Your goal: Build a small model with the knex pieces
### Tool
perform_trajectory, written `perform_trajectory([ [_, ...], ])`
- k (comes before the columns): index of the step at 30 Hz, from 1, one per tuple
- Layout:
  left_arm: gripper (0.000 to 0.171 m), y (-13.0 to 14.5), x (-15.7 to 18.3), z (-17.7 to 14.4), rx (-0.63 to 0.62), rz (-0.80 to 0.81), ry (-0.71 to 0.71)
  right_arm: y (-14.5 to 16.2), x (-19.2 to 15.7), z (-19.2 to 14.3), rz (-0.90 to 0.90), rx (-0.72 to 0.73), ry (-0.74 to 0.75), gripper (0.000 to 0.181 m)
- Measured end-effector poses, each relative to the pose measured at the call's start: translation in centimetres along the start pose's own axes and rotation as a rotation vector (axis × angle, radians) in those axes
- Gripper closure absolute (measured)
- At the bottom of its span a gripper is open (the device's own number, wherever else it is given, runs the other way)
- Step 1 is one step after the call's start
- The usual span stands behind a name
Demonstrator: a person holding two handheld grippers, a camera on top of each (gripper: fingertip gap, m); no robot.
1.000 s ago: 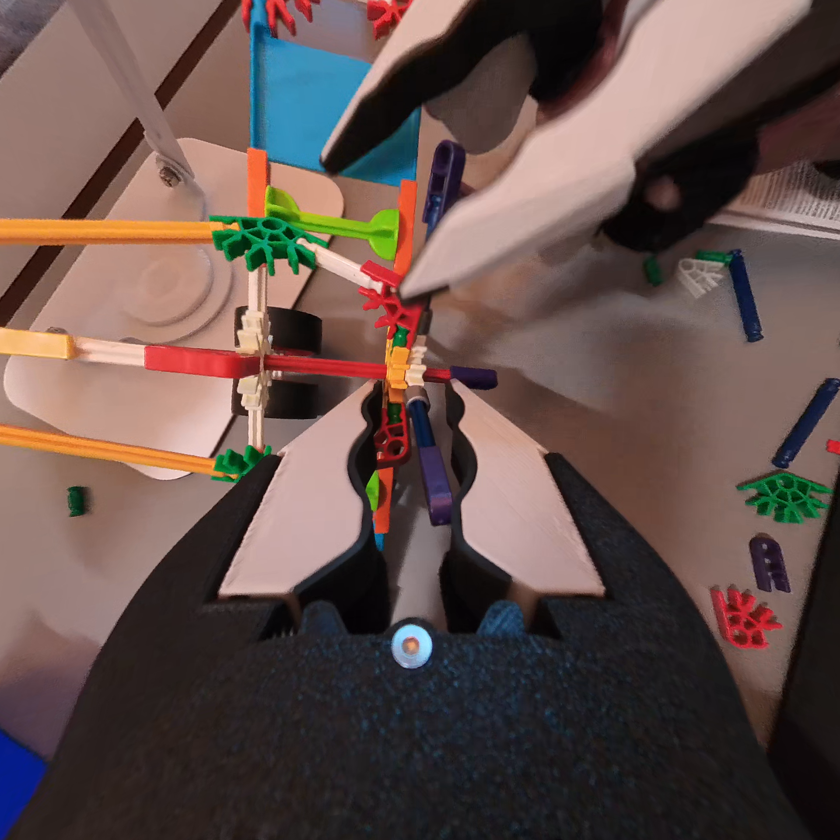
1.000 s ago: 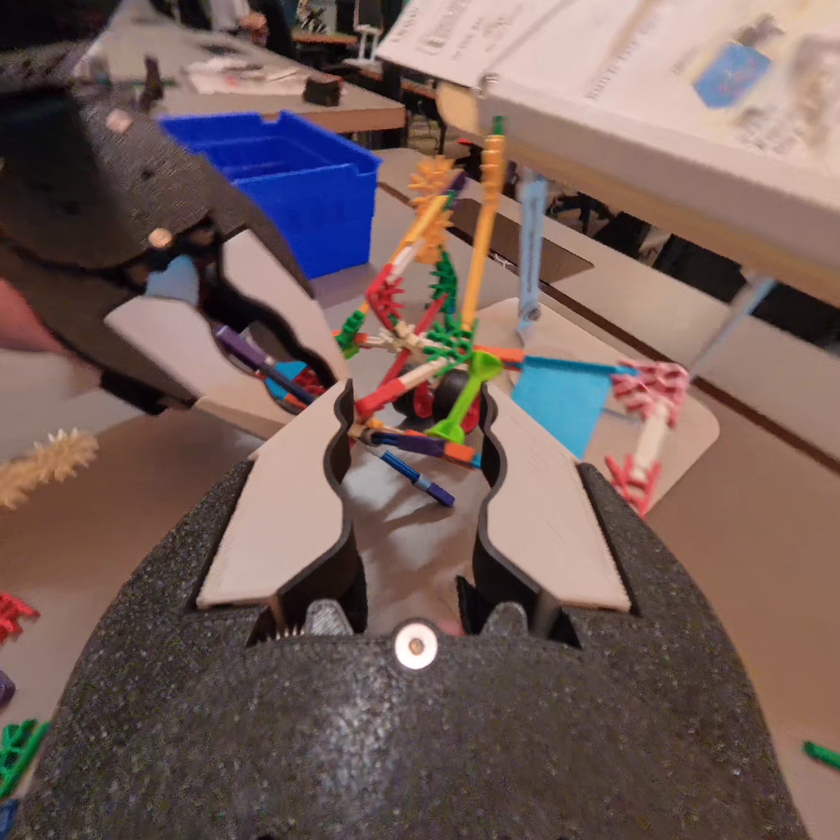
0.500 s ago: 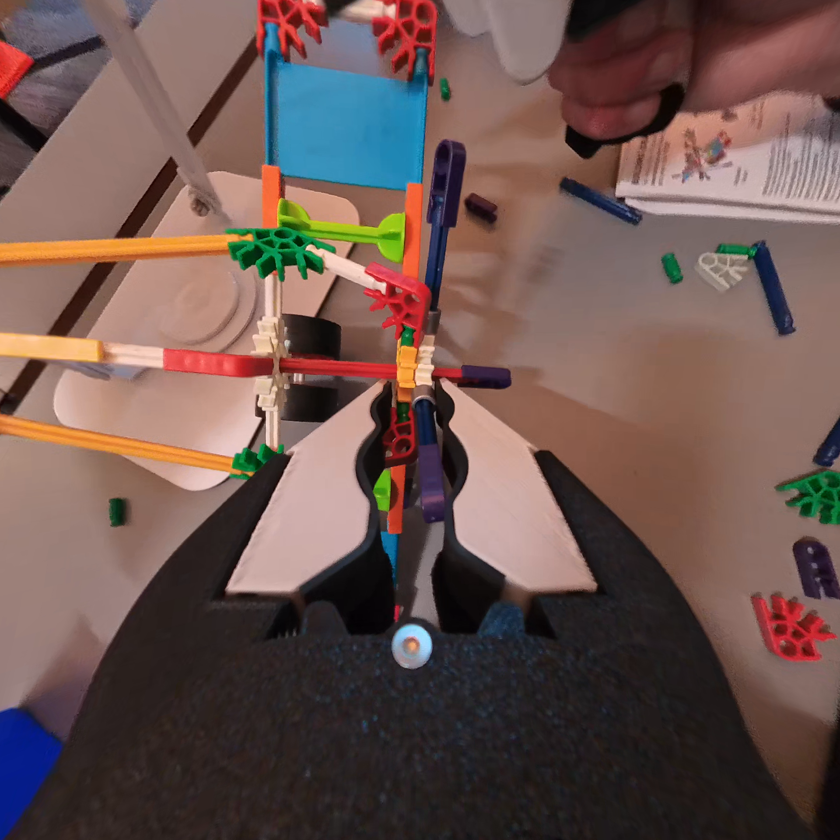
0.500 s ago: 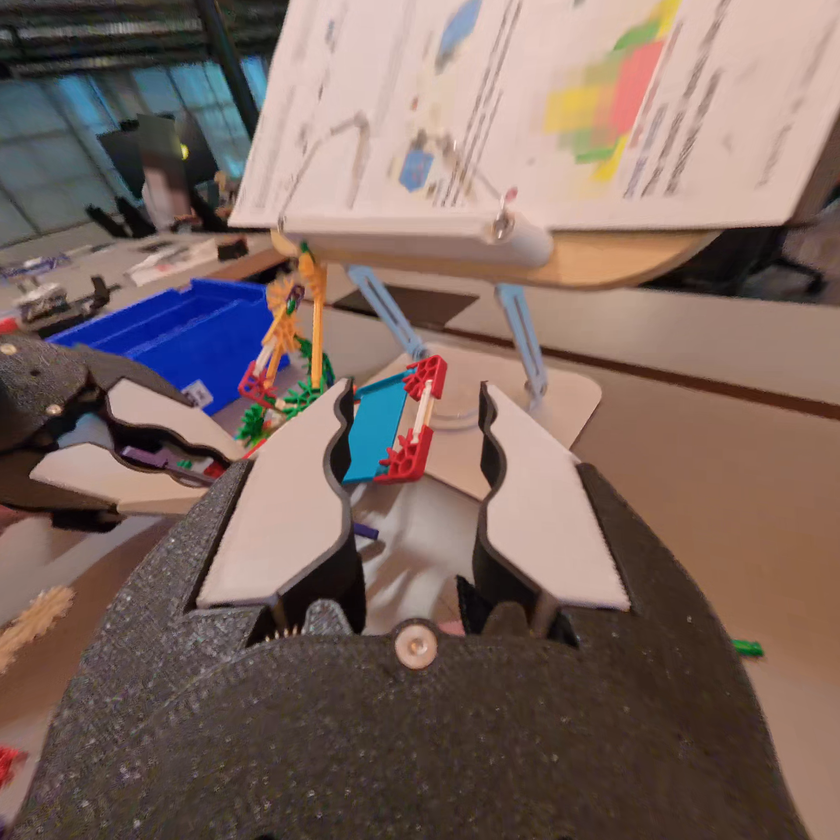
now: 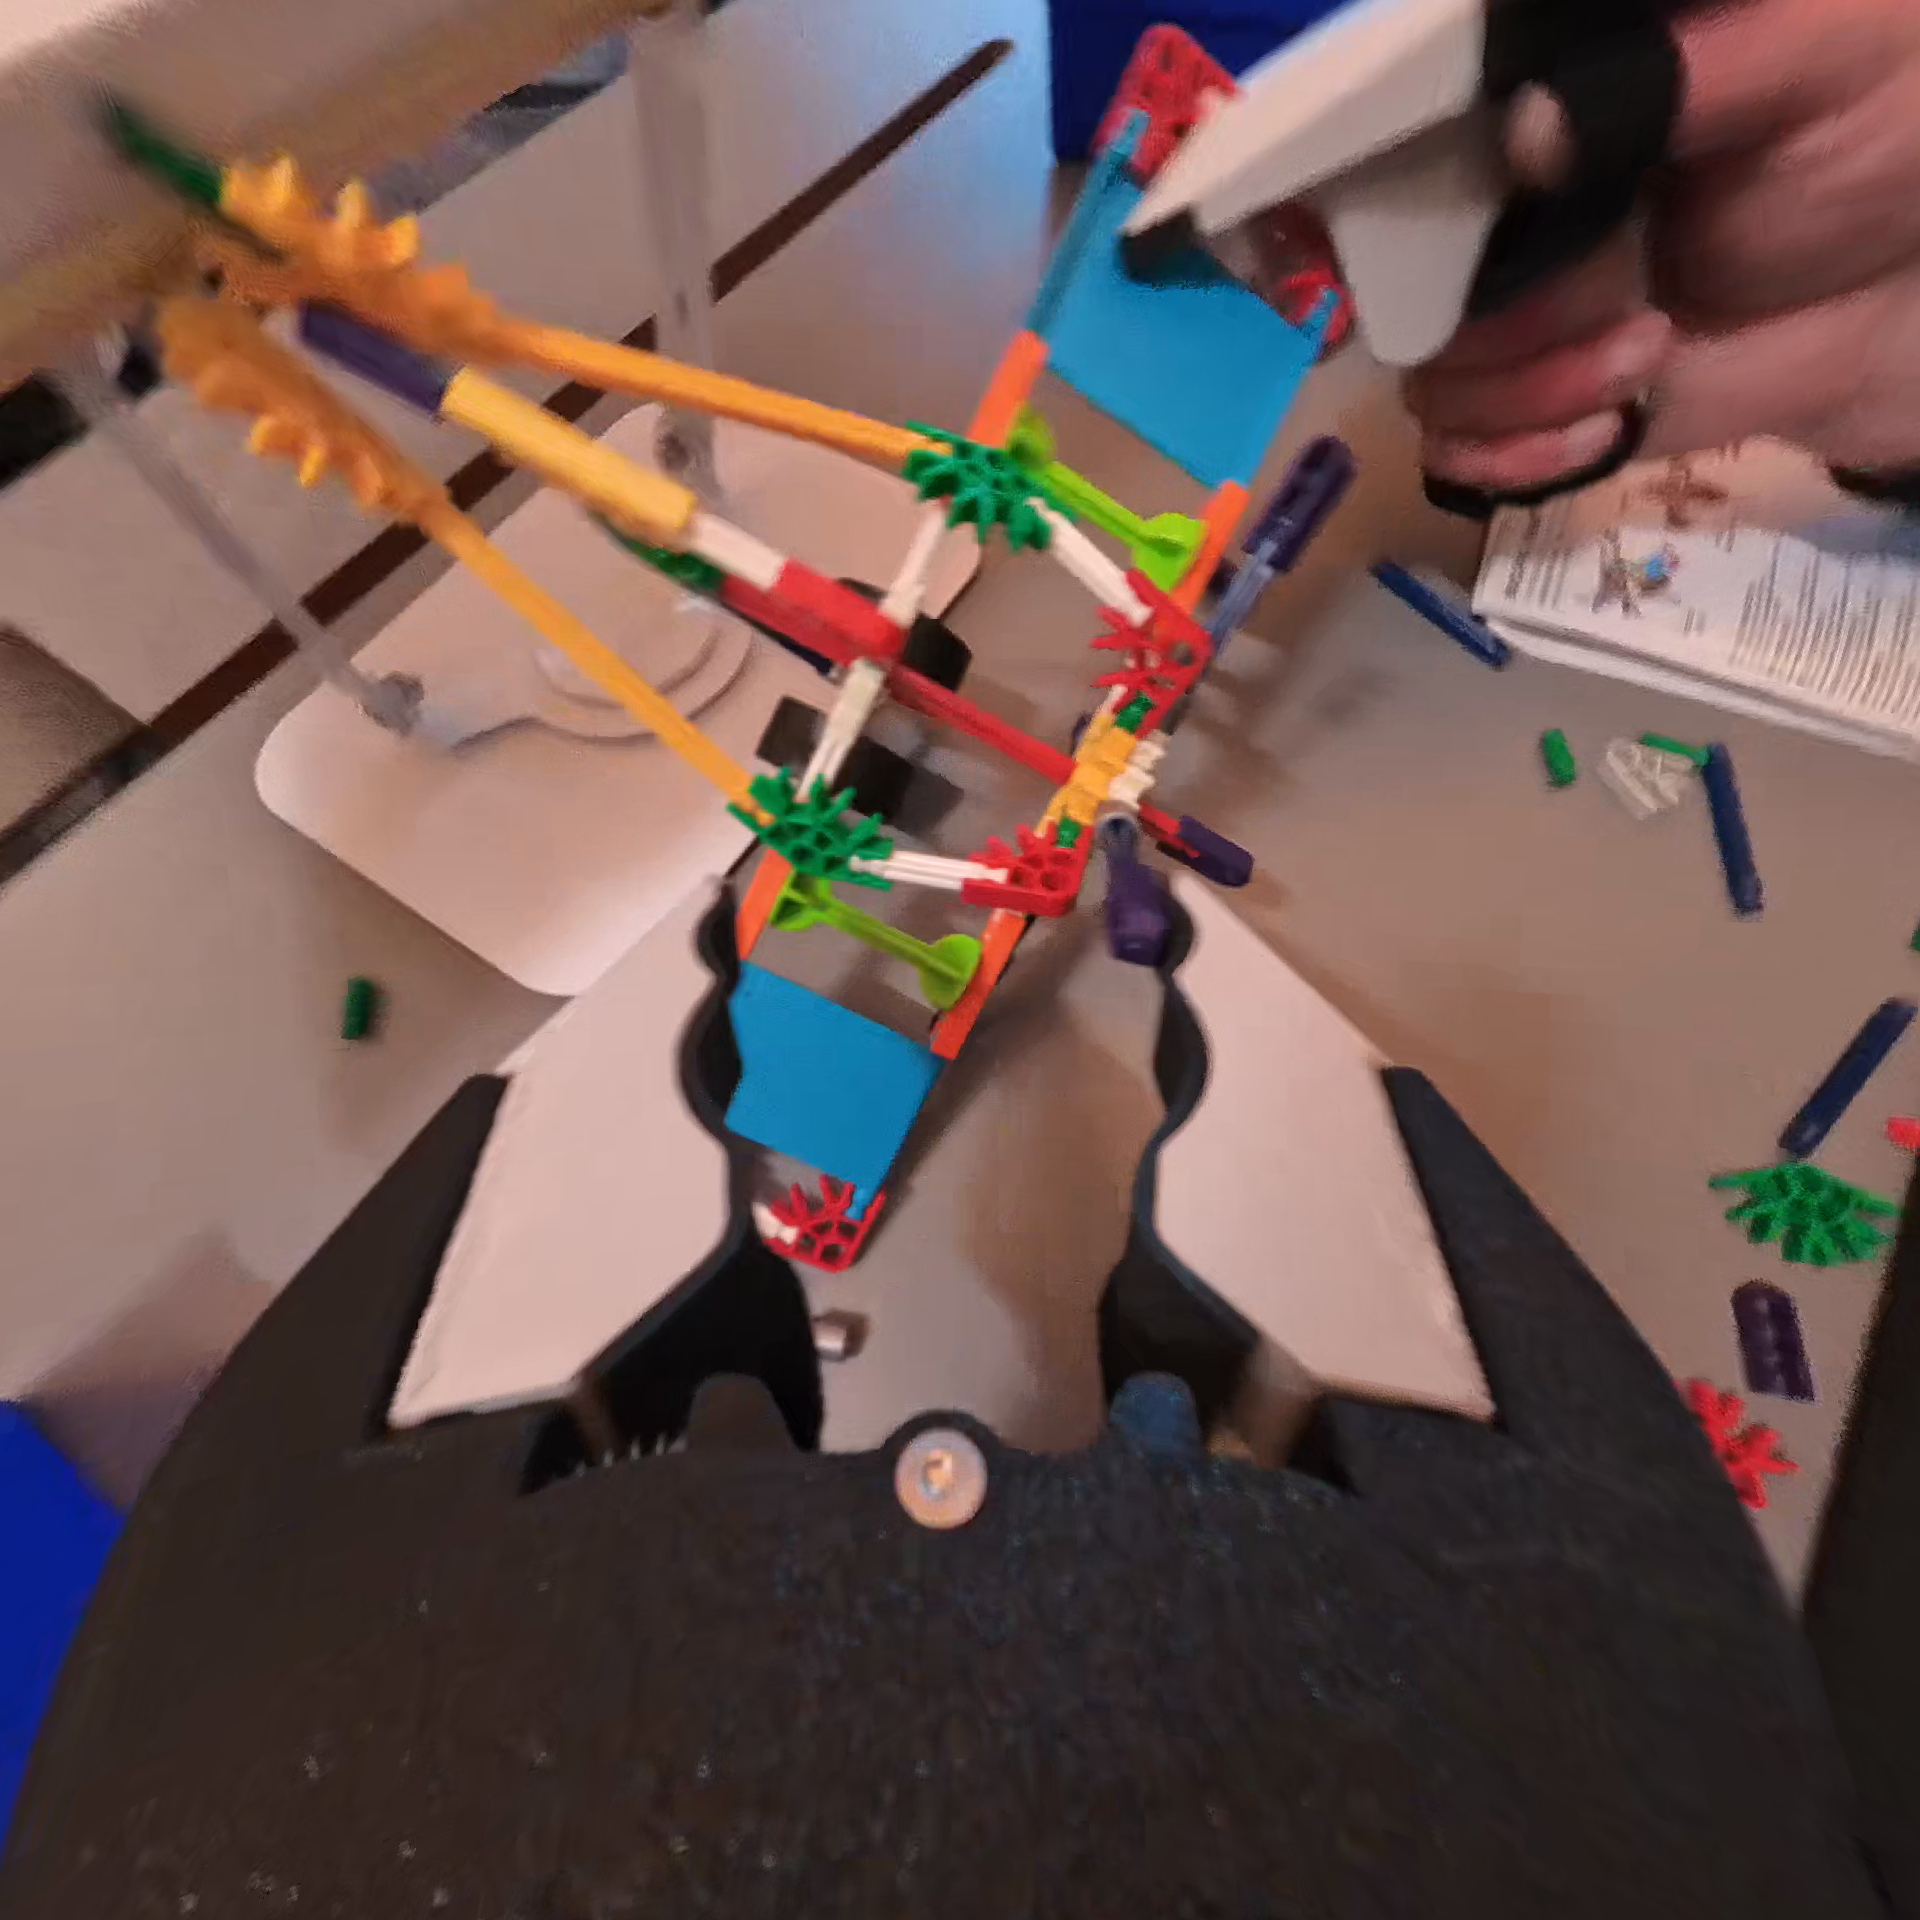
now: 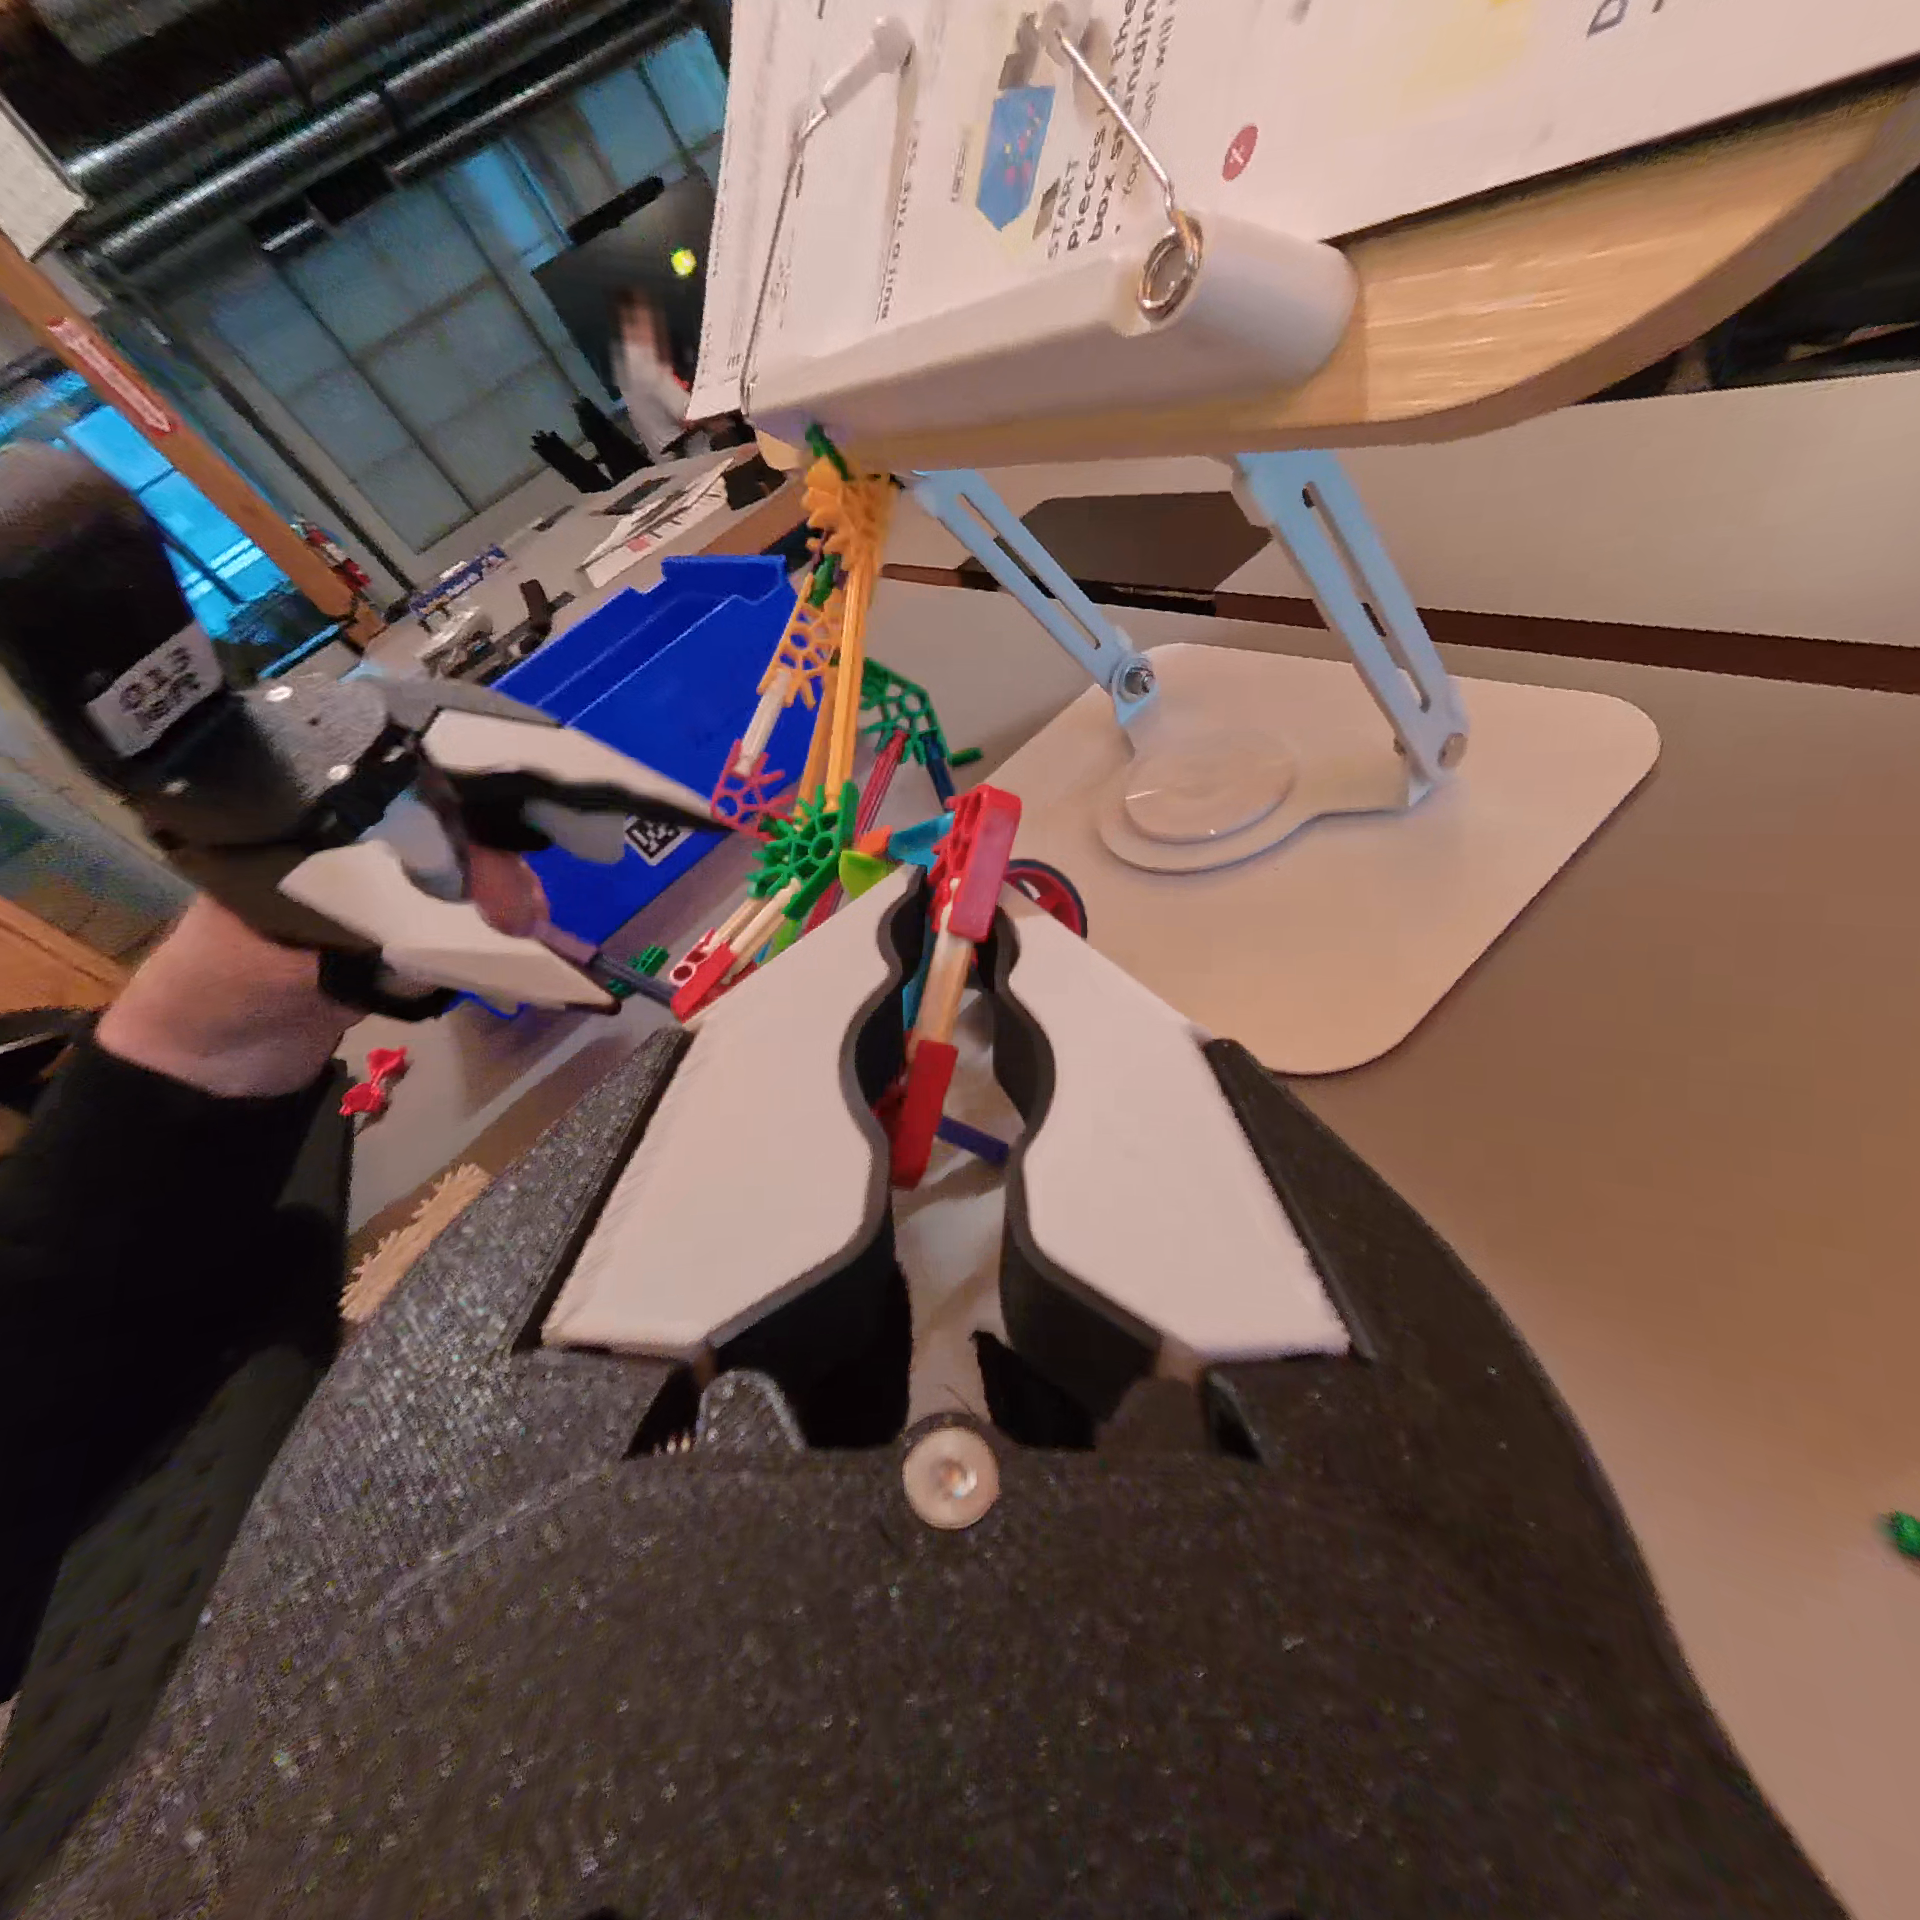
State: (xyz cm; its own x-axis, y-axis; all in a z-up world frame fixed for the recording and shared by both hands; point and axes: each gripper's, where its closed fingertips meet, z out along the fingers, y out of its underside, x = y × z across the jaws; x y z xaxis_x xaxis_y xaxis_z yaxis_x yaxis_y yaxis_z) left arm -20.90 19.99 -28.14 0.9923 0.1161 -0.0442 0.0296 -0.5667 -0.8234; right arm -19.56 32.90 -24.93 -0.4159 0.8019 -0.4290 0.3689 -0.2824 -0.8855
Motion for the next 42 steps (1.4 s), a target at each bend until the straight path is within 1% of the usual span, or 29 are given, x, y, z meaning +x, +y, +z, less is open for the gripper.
perform_trajectory([
  [1,0.084,0.1,0.1,0.1,0.017,-0.059,0.041,0.1,0.0,0.0,0.001,-0.006,-0.012,0.174],
  [5,0.082,0.6,1.5,0.5,0.036,-0.211,0.218,0.4,0.3,-0.2,0.035,-0.020,-0.055,0.174],
  [6,0.083,1.0,2.2,0.4,0.023,-0.234,0.271,0.5,0.4,-0.3,0.043,-0.028,-0.067,0.174],
  [7,0.082,1.8,2.4,0.4,-0.015,-0.226,0.283,0.6,0.6,-0.4,0.052,-0.033,-0.073,0.174],
  [8,0.086,2.8,2.1,0.7,-0.055,-0.191,0.247,0.5,0.8,-0.6,0.061,-0.036,-0.077,0.174],
  [10,0.087,3.4,2.1,0.8,-0.090,-0.158,0.232,0.5,1.0,-1.0,0.074,-0.045,-0.092,0.174],
  [12,0.100,3.8,0.7,1.1,-0.122,-0.088,0.128,0.6,1.4,-1.2,0.094,-0.063,-0.083,0.174],
  [13,0.098,3.9,0.8,1.3,-0.137,-0.051,0.117,0.7,1.4,-1.3,0.112,-0.074,-0.093,0.174],
  [15,0.101,4.1,0.5,1.7,-0.154,-0.004,0.076,1.0,1.6,-1.5,0.158,-0.096,-0.119,0.174],
  [18,0.102,3.8,0.7,1.9,-0.136,0.027,0.082,1.2,2.3,-1.8,0.196,-0.103,-0.116,0.173],
  [21,0.098,3.9,0.6,2.1,-0.137,0.046,0.078,1.2,2.1,-1.9,0.211,-0.101,-0.144,0.174],
  [23,0.097,3.6,0.6,1.9,-0.113,0.033,0.080,1.3,2.3,-1.9,0.221,-0.106,-0.144,0.174],
  [25,0.090,3.2,-0.1,1.1,-0.087,-0.016,0.066,1.5,2.6,-2.0,0.222,-0.112,-0.138,0.173],
  [27,0.083,3.7,-0.8,0.3,-0.100,-0.072,0.051,1.7,2.9,-2.1,0.243,-0.123,-0.141,0.172],
  [28,0.074,3.9,-0.9,0.0,-0.098,-0.101,0.057,1.7,3.1,-2.2,0.251,-0.125,-0.134,0.172],
  [29,0.063,4.3,-0.9,0.0,-0.116,-0.110,0.054,1.7,3.3,-2.2,0.251,-0.128,-0.122,0.171],
  [31,0.059,4.9,-0.6,0.2,-0.149,-0.101,0.054,1.9,3.5,-2.3,0.249,-0.141,-0.109,0.170],
  [33,0.062,5.2,0.1,0.6,-0.178,-0.115,0.084,2.3,4.0,-2.3,0.275,-0.152,-0.109,0.168],
  [35,0.065,5.8,0.2,0.9,-0.223,-0.053,0.062,2.4,4.2,-2.5,0.283,-0.164,-0.117,0.168],
  [37,0.073,5.9,0.2,1.2,-0.246,0.037,0.036,2.5,4.5,-2.7,0.280,-0.172,-0.111,0.167],
  [38,0.081,5.6,0.1,1.3,-0.242,0.096,0.012,2.5,4.6,-2.8,0.281,-0.175,-0.110,0.167],
  [39,0.094,5.2,-0.1,1.4,-0.237,0.143,-0.016,2.6,4.6,-2.8,0.284,-0.178,-0.110,0.166],
  [40,0.099,5.0,0.2,1.5,-0.235,0.172,-0.013,2.6,4.7,-2.9,0.288,-0.180,-0.109,0.166],
  [42,0.099,5.0,0.3,1.6,-0.246,0.206,-0.024,2.6,4.8,-3.0,0.292,-0.184,-0.110,0.165],
])
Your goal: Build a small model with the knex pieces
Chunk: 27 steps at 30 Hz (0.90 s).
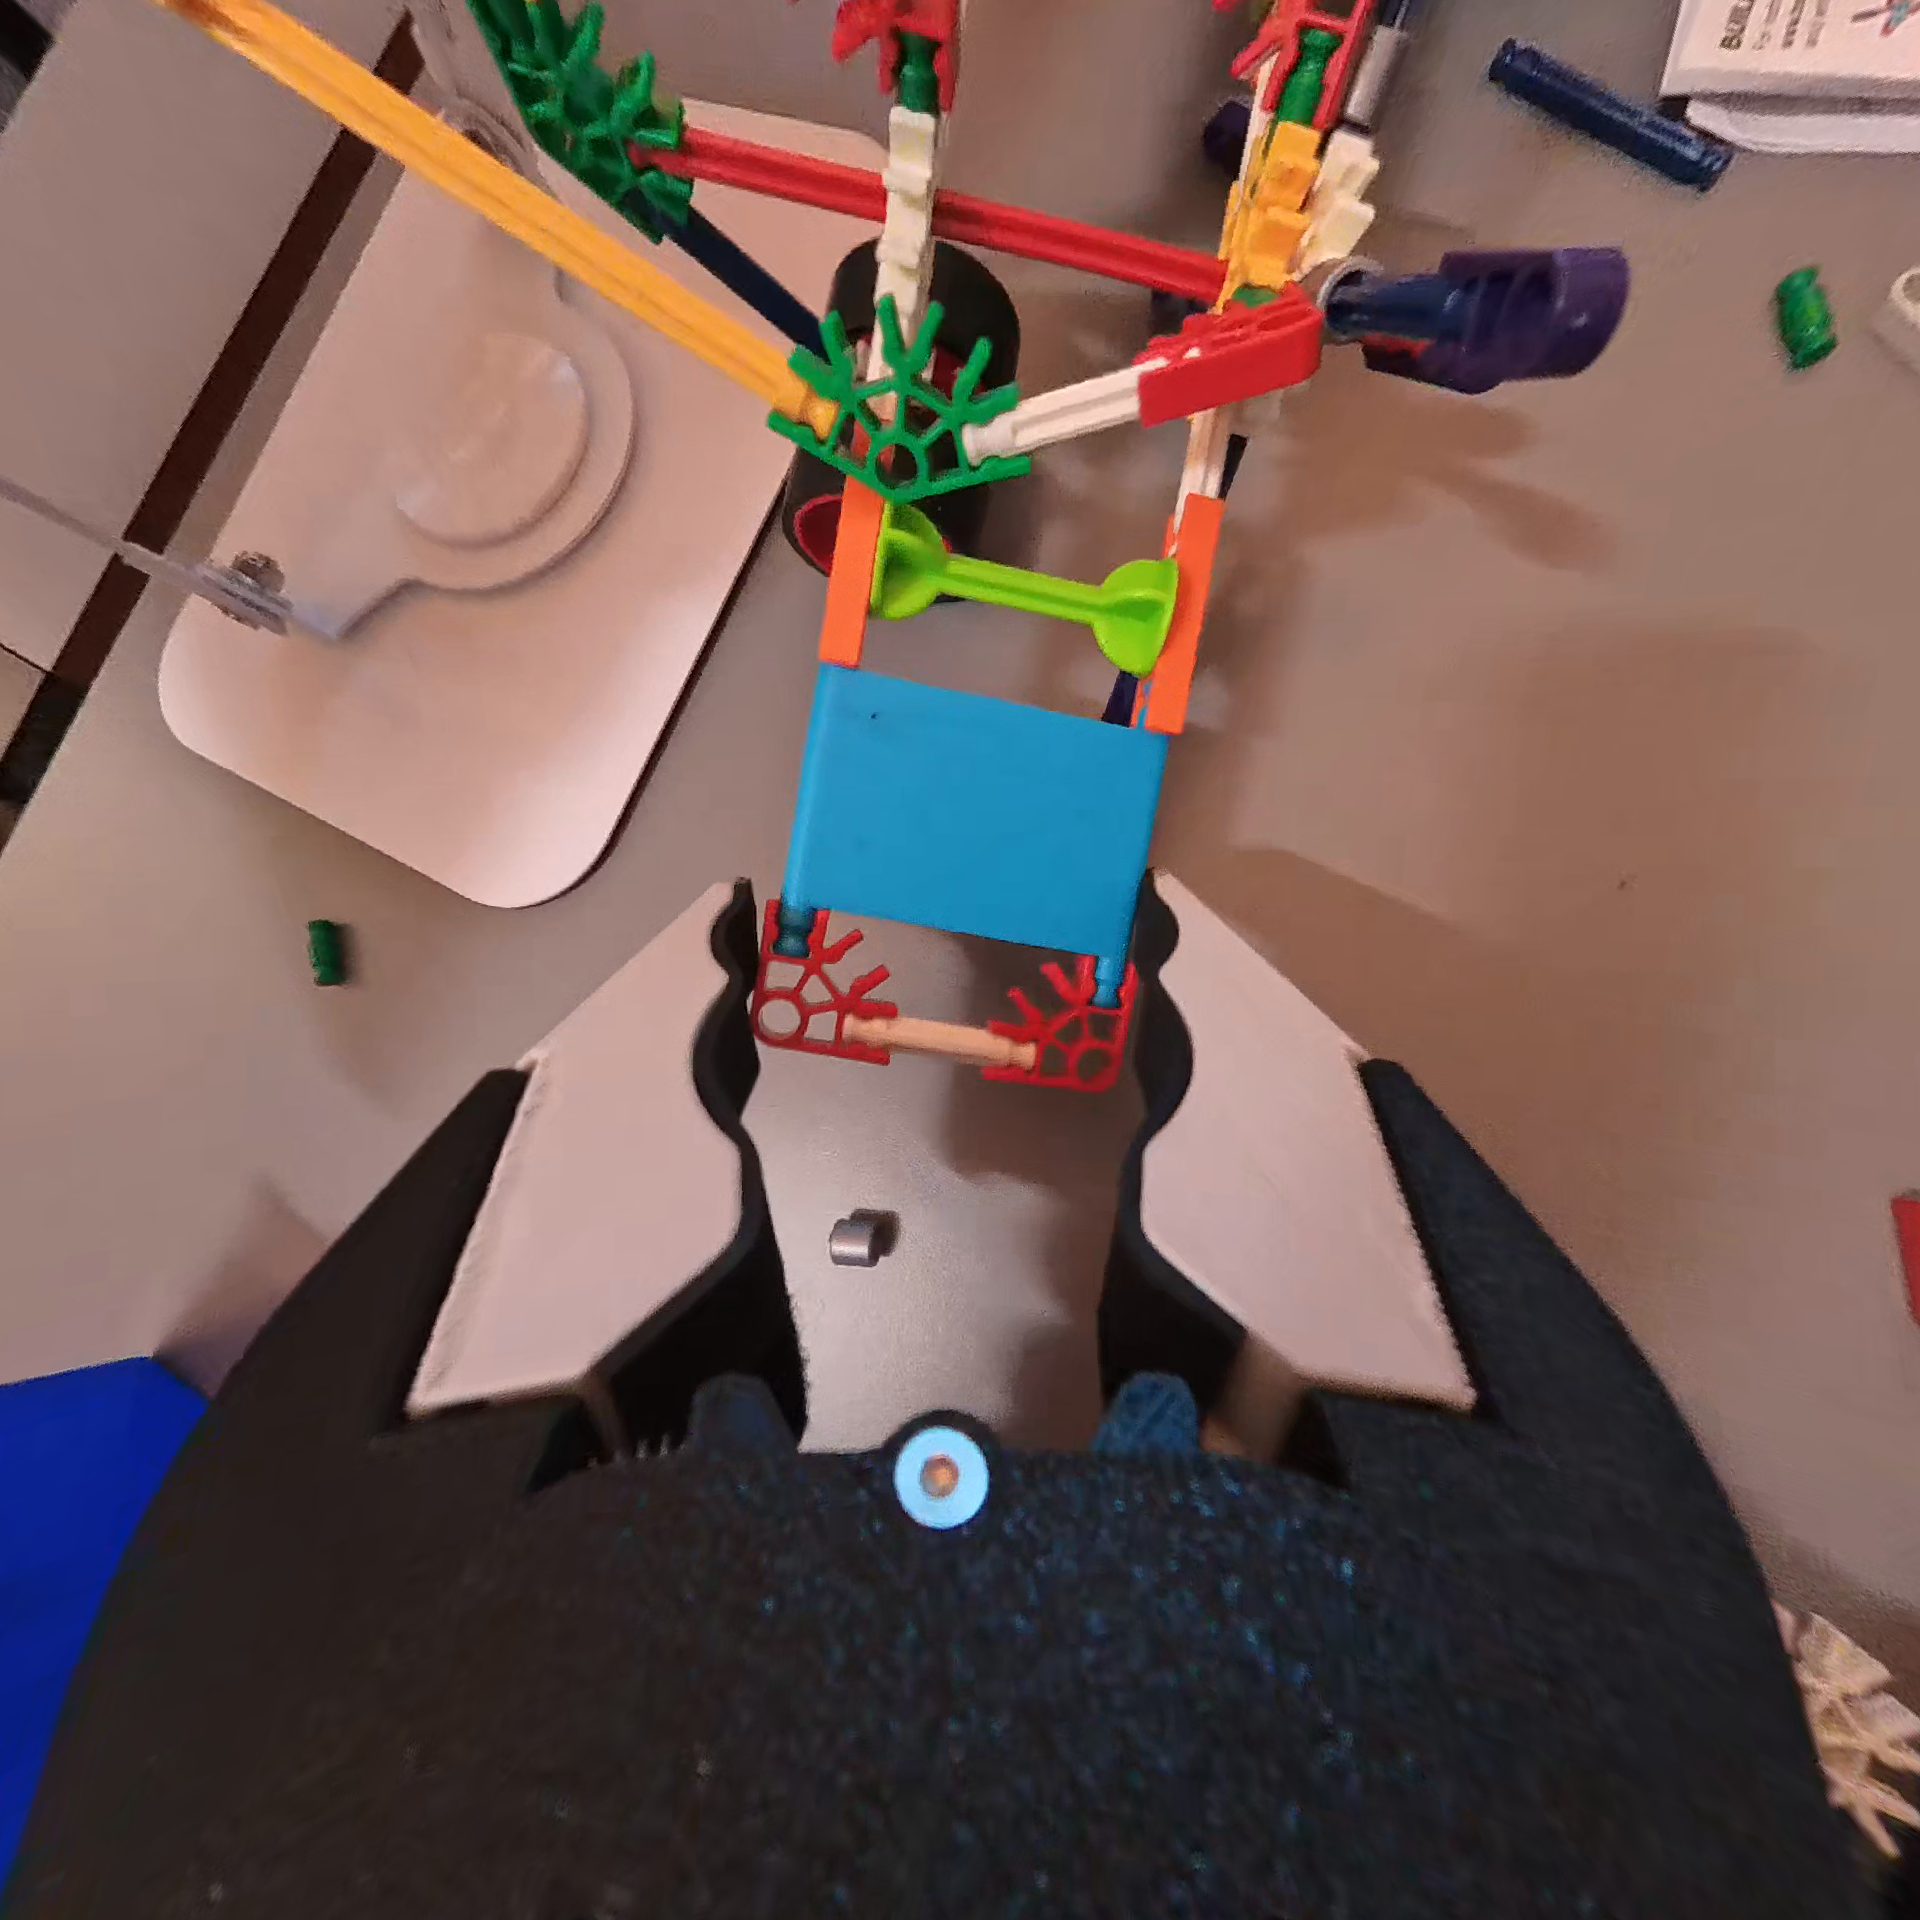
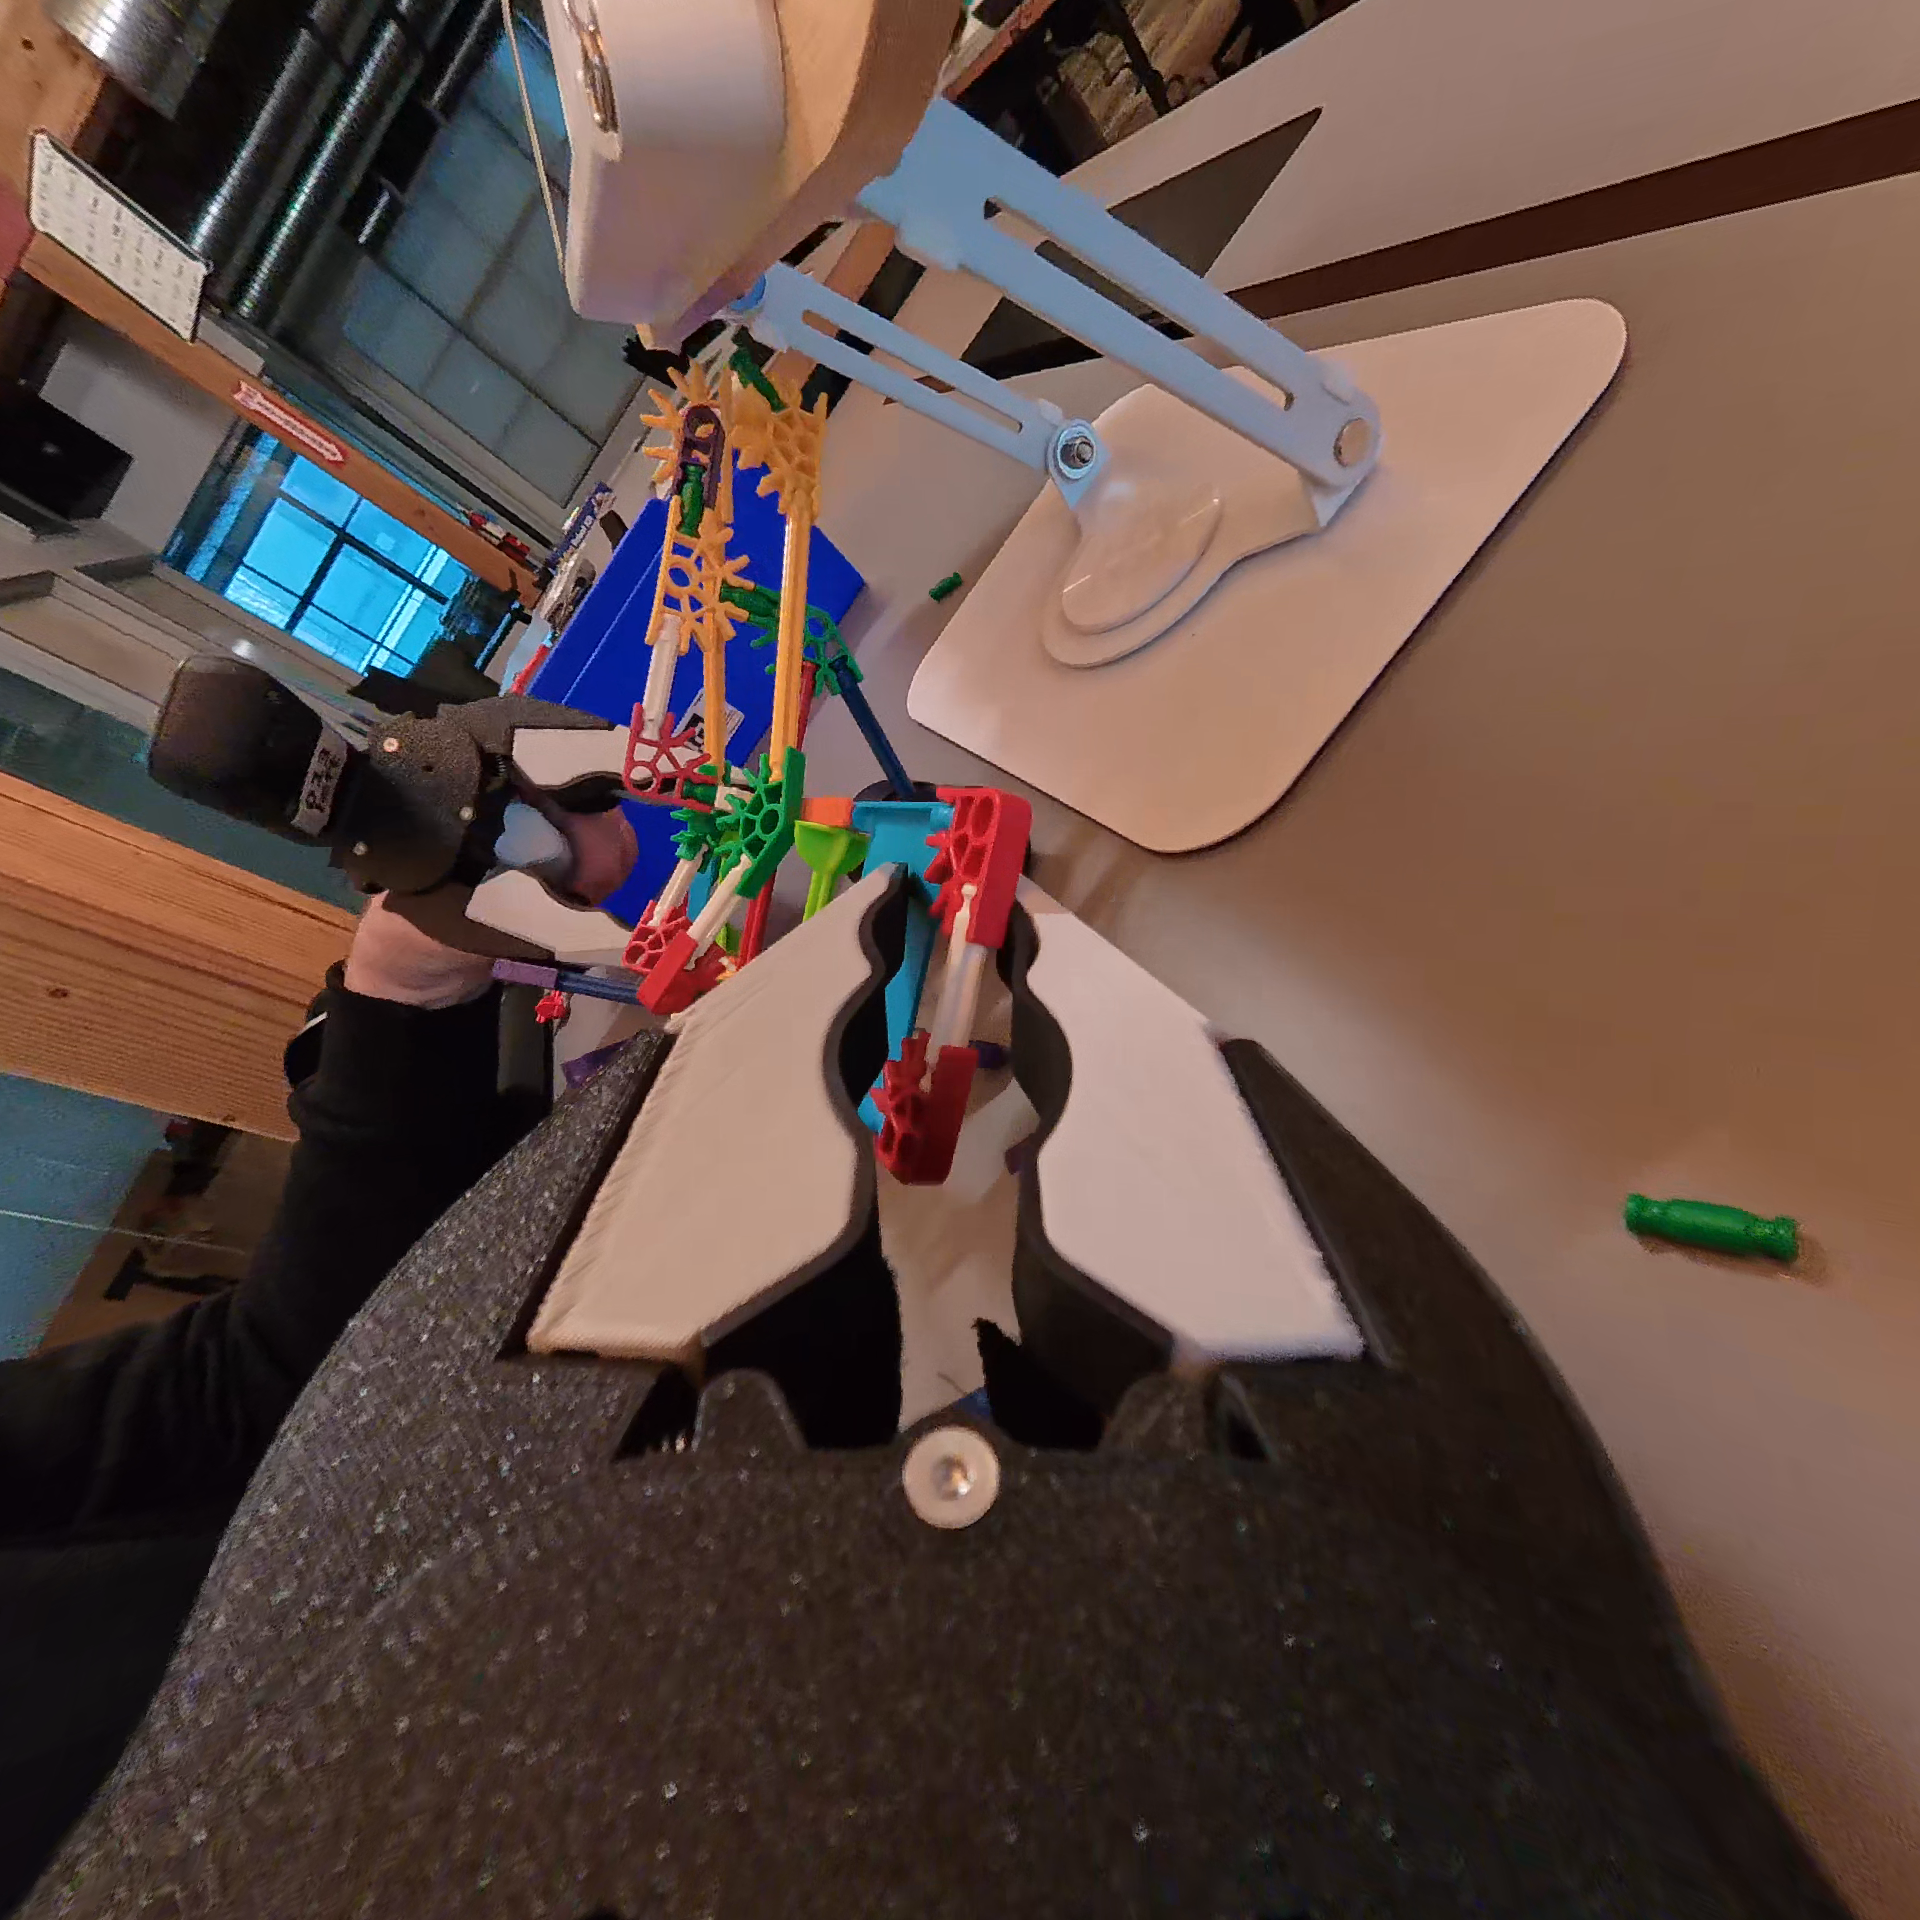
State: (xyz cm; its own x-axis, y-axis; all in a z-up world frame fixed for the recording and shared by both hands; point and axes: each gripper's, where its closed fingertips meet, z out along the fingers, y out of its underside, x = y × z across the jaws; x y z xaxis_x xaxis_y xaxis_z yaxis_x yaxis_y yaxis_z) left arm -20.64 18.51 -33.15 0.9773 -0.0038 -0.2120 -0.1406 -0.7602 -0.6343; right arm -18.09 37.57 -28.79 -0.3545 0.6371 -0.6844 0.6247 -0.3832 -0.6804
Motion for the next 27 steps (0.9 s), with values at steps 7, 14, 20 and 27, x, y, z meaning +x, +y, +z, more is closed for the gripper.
perform_trajectory([
  [7,0.100,-0.7,1.7,-1.3,0.066,-0.166,0.182,0.4,-0.5,-0.5,-0.184,-0.053,0.062,0.151],
  [14,0.101,-2.7,2.7,-2.9,0.204,-0.457,0.455,0.6,-0.5,-1.8,-0.332,-0.107,0.124,0.135],
  [20,0.100,-3.2,1.7,-3.5,0.283,-0.607,0.520,0.5,-0.3,-2.1,-0.304,-0.104,0.142,0.127],
  [27,0.102,-3.0,0.6,-4.2,0.342,-0.646,0.502,0.3,-0.8,-2.4,-0.273,-0.094,0.098,0.127],
])
